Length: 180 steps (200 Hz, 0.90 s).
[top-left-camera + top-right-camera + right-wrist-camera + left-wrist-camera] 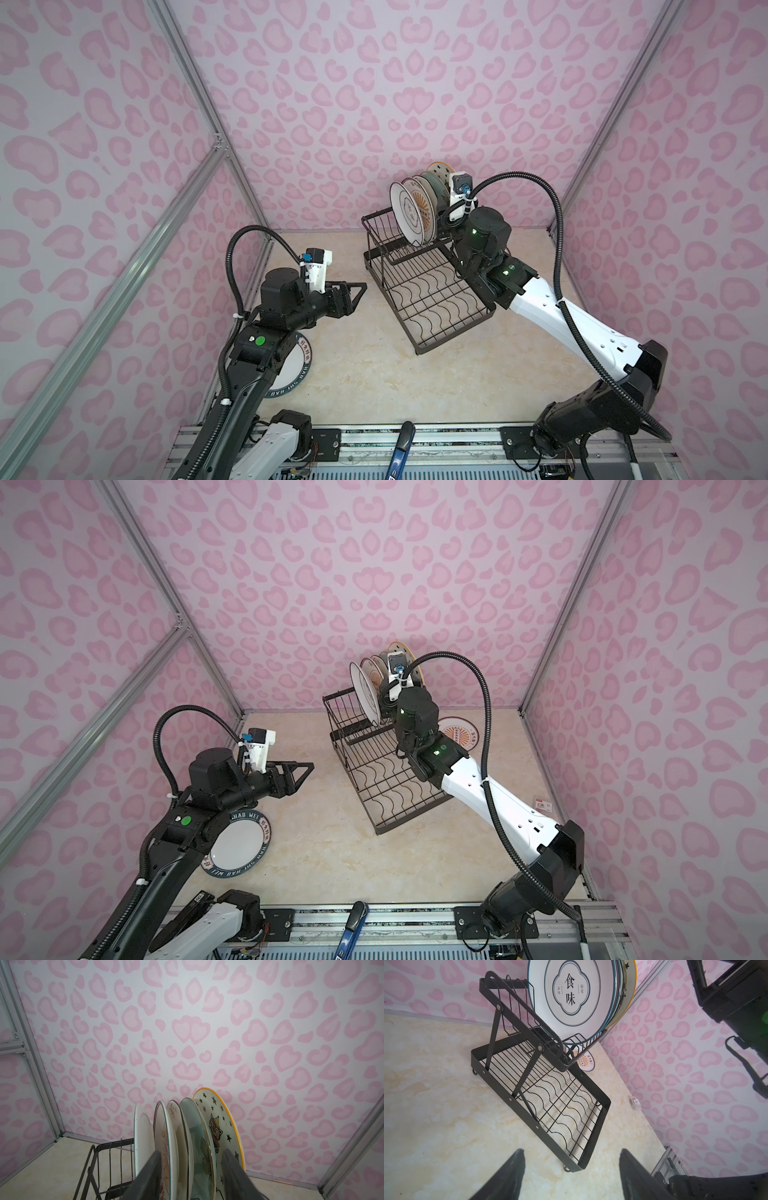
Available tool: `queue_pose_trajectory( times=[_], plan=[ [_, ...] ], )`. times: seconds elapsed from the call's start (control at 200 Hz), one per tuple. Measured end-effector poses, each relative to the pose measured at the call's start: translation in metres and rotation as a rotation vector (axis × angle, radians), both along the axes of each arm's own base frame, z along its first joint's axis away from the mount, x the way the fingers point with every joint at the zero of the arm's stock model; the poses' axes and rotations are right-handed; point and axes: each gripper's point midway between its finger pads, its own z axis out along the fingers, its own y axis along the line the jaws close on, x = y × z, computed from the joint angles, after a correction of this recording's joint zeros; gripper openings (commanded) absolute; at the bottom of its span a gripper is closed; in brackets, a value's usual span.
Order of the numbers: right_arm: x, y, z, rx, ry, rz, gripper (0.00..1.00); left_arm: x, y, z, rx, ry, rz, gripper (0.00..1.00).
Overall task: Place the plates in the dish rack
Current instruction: 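Open and withdraw the right gripper from the rack, then reach the right gripper toward the green-rimmed SHI HAO WEI plate's rim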
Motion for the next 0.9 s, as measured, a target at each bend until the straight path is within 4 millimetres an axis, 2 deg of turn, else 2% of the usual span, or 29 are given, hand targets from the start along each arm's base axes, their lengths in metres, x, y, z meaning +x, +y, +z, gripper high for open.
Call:
queue_pose_trajectory(
  times=[0.14, 0.255, 0.355, 0.44, 0.505, 0.63, 0.71, 0.9],
  plan=[
    [-0.011, 0.024, -0.017, 0.022, 0.059, 0.166, 0.47, 0.008, 0.011, -0.002, 0.030, 0.033, 0.071, 0.74],
    [-0.033, 0.048, -0.057, 0.047, 0.157, 0.313, 0.47, 0.017, 0.033, -0.010, 0.053, 0.078, 0.171, 0.74],
    [-0.061, 0.072, -0.097, 0.065, 0.255, 0.416, 0.47, 0.025, 0.069, -0.022, 0.041, 0.127, 0.311, 0.74],
    [-0.090, 0.101, -0.133, 0.091, 0.345, 0.517, 0.47, 0.028, 0.106, -0.035, 0.006, 0.176, 0.451, 0.74],
    [-0.110, 0.127, -0.162, 0.101, 0.425, 0.581, 0.46, 0.028, 0.124, -0.043, -0.023, 0.206, 0.519, 0.74],
    [-0.149, 0.180, -0.214, 0.077, 0.564, 0.696, 0.46, 0.028, 0.137, -0.047, -0.063, 0.231, 0.564, 0.74],
    [-0.168, 0.210, -0.237, 0.054, 0.621, 0.754, 0.46, 0.028, 0.143, -0.047, -0.079, 0.234, 0.585, 0.74],
    [-0.178, 0.265, -0.281, 0.003, 0.689, 0.797, 0.47, 0.022, 0.158, -0.038, -0.081, 0.211, 0.644, 0.74]
  ],
)
